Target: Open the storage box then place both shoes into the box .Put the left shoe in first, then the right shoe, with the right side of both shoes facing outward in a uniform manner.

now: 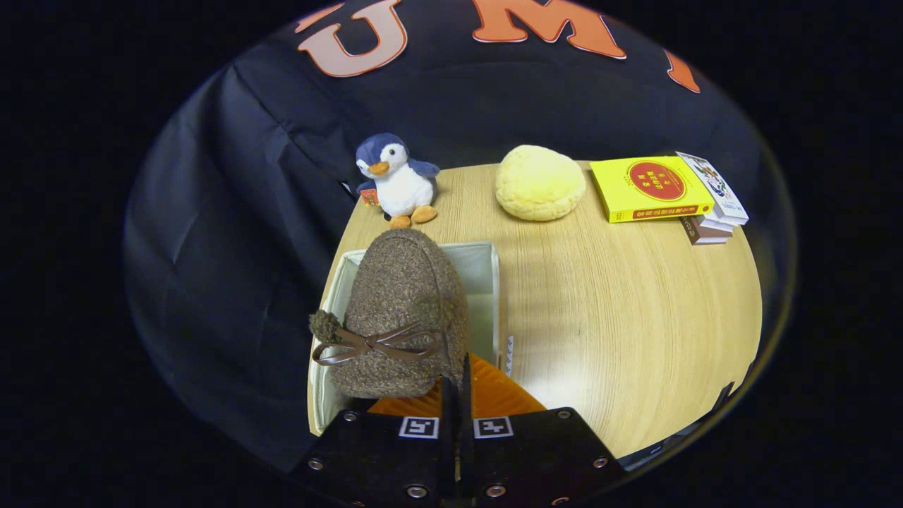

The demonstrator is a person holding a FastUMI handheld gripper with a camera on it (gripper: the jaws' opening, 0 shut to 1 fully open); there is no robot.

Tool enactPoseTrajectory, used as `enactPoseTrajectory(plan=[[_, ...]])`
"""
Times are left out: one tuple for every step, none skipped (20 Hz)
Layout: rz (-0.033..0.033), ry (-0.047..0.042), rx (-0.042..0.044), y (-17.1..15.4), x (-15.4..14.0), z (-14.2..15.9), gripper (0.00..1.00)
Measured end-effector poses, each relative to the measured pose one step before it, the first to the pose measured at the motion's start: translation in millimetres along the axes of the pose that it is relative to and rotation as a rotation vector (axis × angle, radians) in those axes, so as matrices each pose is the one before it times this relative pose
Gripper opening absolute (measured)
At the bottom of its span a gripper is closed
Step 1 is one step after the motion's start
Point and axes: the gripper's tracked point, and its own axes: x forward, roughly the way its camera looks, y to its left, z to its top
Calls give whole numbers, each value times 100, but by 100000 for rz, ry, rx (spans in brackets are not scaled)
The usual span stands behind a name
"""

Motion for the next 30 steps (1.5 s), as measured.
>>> enactPoseTrajectory(plan=[[-543, 450, 117, 176, 544, -86, 5], [-516, 256, -383, 177, 541, -57, 5], [-269, 382, -325, 112, 403, -169, 6], [-98, 702, 126, 188, 355, -201, 6], [973, 830, 14, 409, 321, -263, 10], [686, 601, -135, 295, 71, -159, 13], [717, -608, -231, 230, -161, 110, 19], [582, -1431, -394, 214, -190, 322, 23], [737, -1217, -470, 136, -538, 347, 32], [752, -1641, -736, 99, -642, 460, 35], [1160, -2053, -998, 169, -767, 570, 40], [766, -2112, -960, -45, -825, 567, 42], [1051, -2114, -888, -79, -862, 480, 45], [977, -2269, -509, -162, -993, 546, 47], [1248, -2774, -424, -61, -942, 649, 52], [946, -2721, -495, -235, -1078, 579, 55], [1039, -3135, -876, -373, -1244, 769, 59], [592, -3068, -1098, -399, -1234, 729, 61], [799, -3857, -1392, -378, -1241, 860, 64], [466, -4058, -1356, -488, -1262, 885, 66], [791, -4464, -1452, -484, -1342, 1055, 69], [109, -3916, -1503, -777, -1343, 902, 70], [537, -4250, -1424, -829, -1620, 837, 72], [-567, -3638, -1354, -798, -1458, 960, 73], [-602, -3593, -1247, -1027, -1397, 938, 74], [-916, -3751, -1215, -911, -1235, 1004, 75], [-1051, -3399, -1399, -1067, -1221, 1076, 78], [-1345, -3174, -1155, -1121, -1099, 1065, 79], [-1248, -3255, -852, -1134, -1066, 1011, 81], [-1075, -3421, -568, -1004, -967, 1092, 81]])
